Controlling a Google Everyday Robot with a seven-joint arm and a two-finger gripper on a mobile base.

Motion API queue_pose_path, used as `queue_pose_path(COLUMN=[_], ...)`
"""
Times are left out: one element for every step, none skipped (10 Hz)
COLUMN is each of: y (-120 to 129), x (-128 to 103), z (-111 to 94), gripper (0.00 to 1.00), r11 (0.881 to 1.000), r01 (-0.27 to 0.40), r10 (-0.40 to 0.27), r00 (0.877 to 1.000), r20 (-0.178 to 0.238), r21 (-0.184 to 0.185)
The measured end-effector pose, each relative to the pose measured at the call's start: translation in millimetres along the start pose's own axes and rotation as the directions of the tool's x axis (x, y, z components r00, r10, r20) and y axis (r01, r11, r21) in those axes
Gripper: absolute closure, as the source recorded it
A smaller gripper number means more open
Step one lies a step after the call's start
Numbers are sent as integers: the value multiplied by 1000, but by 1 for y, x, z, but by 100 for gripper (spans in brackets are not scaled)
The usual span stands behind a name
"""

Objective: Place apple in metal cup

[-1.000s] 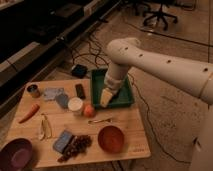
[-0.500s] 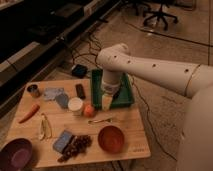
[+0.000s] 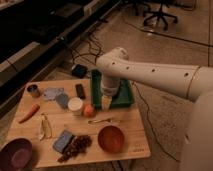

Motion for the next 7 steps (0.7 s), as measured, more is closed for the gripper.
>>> queue_pose_path(y=[-3,-8,-11,-14,-15,-14,-13], x=[-2,-2,-2,-3,-9,-16,-25], z=[4,7,10,13,16,21,28], gripper=[52,56,56,50,41,30,22], r11=[999,997,992,985,975,960,931], r01=[38,79,125,172,221,279,362], r10=[-38,-80,-126,-173,-221,-279,-362], r00=[999,994,981,965,949,932,904], r20=[31,81,146,198,225,231,226], r21=[10,18,16,19,25,33,44])
